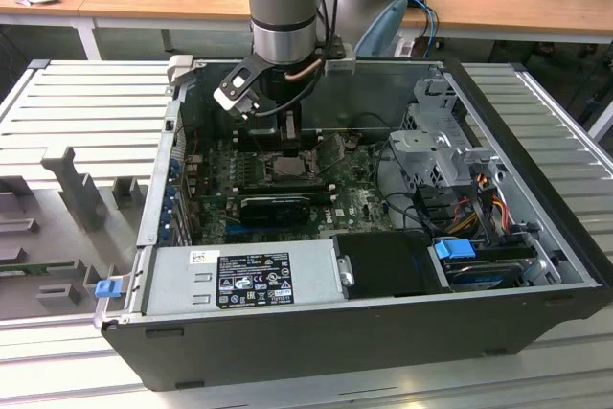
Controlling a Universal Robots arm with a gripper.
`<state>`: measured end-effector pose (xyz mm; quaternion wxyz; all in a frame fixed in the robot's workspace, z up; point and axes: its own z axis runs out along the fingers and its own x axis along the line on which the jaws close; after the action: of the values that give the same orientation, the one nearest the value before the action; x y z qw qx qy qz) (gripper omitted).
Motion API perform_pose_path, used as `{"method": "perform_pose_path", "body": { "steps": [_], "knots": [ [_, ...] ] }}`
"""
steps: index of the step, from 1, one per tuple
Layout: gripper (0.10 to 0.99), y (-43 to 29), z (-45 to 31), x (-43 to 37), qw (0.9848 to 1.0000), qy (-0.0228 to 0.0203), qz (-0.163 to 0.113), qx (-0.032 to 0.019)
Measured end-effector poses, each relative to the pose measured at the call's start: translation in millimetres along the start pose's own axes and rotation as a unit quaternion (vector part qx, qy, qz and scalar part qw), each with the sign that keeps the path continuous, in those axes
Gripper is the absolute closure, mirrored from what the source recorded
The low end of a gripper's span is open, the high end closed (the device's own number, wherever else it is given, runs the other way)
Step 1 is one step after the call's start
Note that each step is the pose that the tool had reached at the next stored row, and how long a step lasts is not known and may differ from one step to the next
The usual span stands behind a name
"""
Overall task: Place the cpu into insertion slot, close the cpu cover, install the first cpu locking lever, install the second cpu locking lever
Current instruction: 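Close the cpu cover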
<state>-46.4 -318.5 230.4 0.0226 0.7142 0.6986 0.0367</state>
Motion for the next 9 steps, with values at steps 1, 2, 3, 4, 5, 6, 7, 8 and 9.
{"method": "perform_pose_path", "body": {
  "steps": [1, 2, 3, 4, 5, 6, 7, 8, 9],
  "knots": [
    [0.980, 0.0, 0.0, 0.0, 1.0000, 0.0000, 0.000, 0.0000],
    [0.980, 0.4, -0.1, 0.0, 1.0000, 0.0000, 0.000, 0.0001],
    [0.980, 2.8, 0.1, 0.1, 1.0000, -0.0001, 0.000, 0.0004],
    [0.980, 7.7, 0.6, 0.2, 1.0000, 0.0000, 0.000, 0.0011],
    [0.980, 10.3, 0.8, 0.2, 1.0000, -0.0001, 0.000, 0.0016],
    [0.980, 11.6, 0.8, 0.2, 1.0000, -0.0001, 0.000, 0.0018],
    [0.980, 12.9, 0.9, 0.2, 1.0000, -0.0001, 0.000, 0.0019],
    [0.980, 13.3, 0.9, 0.2, 1.0000, -0.0002, 0.000, 0.0020],
    [0.980, 13.4, 0.4, 0.3, 1.0000, -0.0002, 0.000, 0.0021]
  ]
}}
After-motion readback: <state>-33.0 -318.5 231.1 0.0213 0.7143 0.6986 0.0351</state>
